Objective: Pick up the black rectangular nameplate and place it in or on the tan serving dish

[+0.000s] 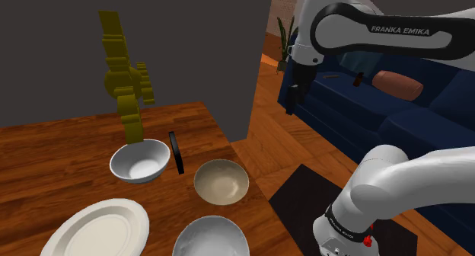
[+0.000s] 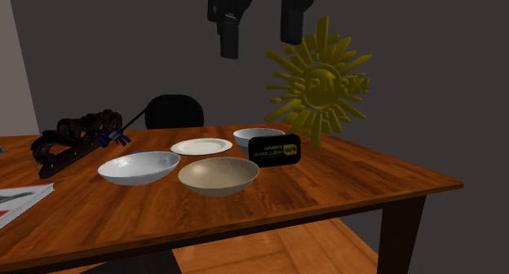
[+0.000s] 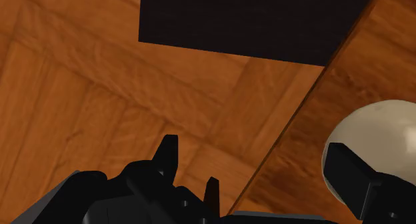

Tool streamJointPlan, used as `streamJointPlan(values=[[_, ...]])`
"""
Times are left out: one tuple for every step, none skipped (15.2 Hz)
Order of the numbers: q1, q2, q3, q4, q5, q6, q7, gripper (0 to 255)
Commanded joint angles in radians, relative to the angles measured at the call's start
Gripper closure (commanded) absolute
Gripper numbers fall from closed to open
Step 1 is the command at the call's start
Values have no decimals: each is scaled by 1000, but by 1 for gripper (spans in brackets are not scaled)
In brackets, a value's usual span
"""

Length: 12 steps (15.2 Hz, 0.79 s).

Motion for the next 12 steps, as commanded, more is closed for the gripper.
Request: streamJointPlan(values=[[0, 0, 0, 0, 0, 0, 0, 0], [5, 14, 21, -5, 15, 19, 34, 0], [10, 30, 42, -8, 30, 39, 67, 0], [15, 47, 64, -9, 44, 58, 100, 0], [19, 66, 85, -9, 58, 79, 133, 0], [23, 87, 106, -7, 71, 99, 165, 0], [27, 110, 126, -4, 82, 119, 198, 0], [30, 134, 147, 1, 93, 140, 230, 0], [33, 159, 167, 7, 103, 160, 262, 0], [36, 186, 187, 16, 111, 180, 294, 0], [38, 214, 207, 25, 118, 200, 326, 0], [39, 243, 226, 37, 124, 219, 358, 0]])
